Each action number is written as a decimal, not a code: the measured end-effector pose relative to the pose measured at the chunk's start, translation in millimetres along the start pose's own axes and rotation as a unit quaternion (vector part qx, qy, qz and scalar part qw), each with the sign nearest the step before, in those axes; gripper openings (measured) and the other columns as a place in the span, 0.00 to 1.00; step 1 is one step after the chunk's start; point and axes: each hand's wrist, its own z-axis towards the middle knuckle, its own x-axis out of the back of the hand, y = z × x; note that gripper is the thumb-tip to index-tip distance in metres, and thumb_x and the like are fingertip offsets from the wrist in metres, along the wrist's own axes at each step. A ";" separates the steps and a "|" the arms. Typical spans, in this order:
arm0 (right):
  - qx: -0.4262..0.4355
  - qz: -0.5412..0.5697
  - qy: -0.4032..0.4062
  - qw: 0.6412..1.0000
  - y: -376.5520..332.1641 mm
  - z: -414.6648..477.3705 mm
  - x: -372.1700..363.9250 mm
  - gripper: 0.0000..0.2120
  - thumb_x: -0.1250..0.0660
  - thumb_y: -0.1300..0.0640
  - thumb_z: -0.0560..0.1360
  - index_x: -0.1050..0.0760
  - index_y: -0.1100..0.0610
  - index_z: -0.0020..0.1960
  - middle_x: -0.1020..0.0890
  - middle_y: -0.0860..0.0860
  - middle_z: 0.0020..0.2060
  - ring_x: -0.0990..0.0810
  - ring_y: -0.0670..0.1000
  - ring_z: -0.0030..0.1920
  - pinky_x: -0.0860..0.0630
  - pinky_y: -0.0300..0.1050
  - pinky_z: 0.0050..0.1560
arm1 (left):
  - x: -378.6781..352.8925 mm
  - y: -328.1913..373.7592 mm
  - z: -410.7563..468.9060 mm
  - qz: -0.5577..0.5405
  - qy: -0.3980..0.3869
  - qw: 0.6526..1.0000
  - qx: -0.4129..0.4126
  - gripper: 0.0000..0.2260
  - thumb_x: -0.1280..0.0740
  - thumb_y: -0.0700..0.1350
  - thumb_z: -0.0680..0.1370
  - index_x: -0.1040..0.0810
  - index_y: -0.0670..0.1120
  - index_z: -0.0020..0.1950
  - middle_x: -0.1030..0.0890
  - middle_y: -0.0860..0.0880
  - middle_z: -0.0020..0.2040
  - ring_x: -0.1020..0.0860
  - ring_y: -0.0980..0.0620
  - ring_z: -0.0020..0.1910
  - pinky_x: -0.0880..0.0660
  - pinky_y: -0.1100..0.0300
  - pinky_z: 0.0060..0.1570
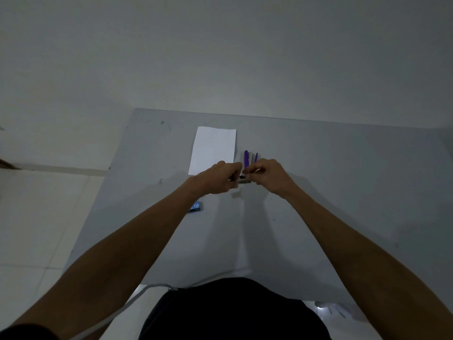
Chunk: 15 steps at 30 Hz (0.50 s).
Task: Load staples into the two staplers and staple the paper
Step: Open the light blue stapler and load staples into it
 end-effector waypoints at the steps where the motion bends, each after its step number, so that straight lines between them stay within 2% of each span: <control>1: 0.005 -0.009 -0.001 1.000 -0.6 -0.5 -0.1 0.08 0.28 0.63 0.72 0.16 0.57 0.50 0.19 0.43 0.39 0.18 0.49 0.43 0.22 0.41 0.47 | -0.3 -0.4 0.3 -0.002 0.001 1.000 0.000 0.09 0.30 0.42 0.75 0.30 0.45 0.46 0.21 0.44 0.42 0.27 0.47 0.40 0.33 0.57 0.38; 7: 0.019 -0.005 -0.003 1.000 2.1 -1.9 0.9 0.09 0.28 0.63 0.72 0.16 0.58 0.51 0.15 0.53 0.46 0.17 0.50 0.47 0.22 0.41 0.53 | -1.8 -3.7 1.2 -0.005 0.005 1.000 -0.002 0.08 0.30 0.43 0.75 0.29 0.43 0.47 0.20 0.43 0.42 0.26 0.46 0.40 0.30 0.54 0.40; 11: 0.025 -0.010 -0.004 1.000 2.3 -2.4 0.7 0.09 0.28 0.63 0.72 0.17 0.60 0.52 0.15 0.54 0.47 0.18 0.45 0.44 0.25 0.31 0.49 | -2.8 -4.1 1.9 -0.006 0.004 1.000 -0.004 0.09 0.30 0.43 0.75 0.29 0.43 0.47 0.20 0.43 0.43 0.25 0.45 0.41 0.28 0.52 0.42; 15: 0.025 -0.003 0.000 1.000 3.9 -1.7 0.6 0.10 0.28 0.63 0.72 0.17 0.60 0.52 0.15 0.54 0.47 0.18 0.47 0.45 0.25 0.32 0.50 | -3.0 -4.4 3.0 -0.005 0.002 1.000 -0.003 0.09 0.30 0.43 0.75 0.29 0.43 0.47 0.20 0.43 0.43 0.25 0.45 0.41 0.26 0.49 0.43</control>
